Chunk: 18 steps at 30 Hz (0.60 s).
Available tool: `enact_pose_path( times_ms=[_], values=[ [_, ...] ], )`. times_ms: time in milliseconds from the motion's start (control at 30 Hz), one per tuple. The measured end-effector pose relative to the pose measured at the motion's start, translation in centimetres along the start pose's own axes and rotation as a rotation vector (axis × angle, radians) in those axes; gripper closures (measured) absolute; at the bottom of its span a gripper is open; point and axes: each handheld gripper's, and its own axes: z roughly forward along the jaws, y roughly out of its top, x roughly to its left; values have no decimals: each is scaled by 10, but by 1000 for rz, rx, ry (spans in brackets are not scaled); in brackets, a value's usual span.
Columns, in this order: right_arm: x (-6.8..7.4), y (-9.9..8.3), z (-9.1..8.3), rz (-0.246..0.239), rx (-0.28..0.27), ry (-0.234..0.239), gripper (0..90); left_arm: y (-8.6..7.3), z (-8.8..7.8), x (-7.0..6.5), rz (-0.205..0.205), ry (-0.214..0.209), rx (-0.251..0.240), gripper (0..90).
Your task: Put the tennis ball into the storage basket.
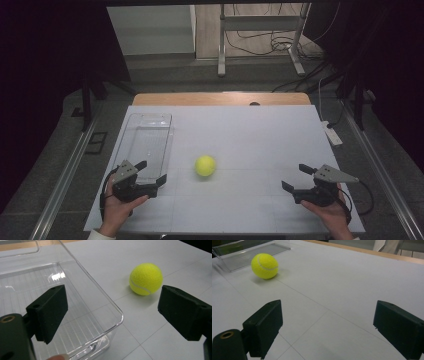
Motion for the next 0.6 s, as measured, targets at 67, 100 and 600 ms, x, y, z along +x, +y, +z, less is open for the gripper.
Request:
enact_pose_path(
  times_ms=[67, 100, 600],
  values=[
    [0, 0, 0, 0, 2, -1, 94, 0, 0, 0, 1, 0, 2, 107],
    [0, -1, 0, 1, 2, -1, 94, 0, 0, -1, 2, 0, 3, 107],
    [-2, -3, 1, 19, 6, -4, 95, 0, 0, -3, 11, -12, 5, 107]
  ],
)
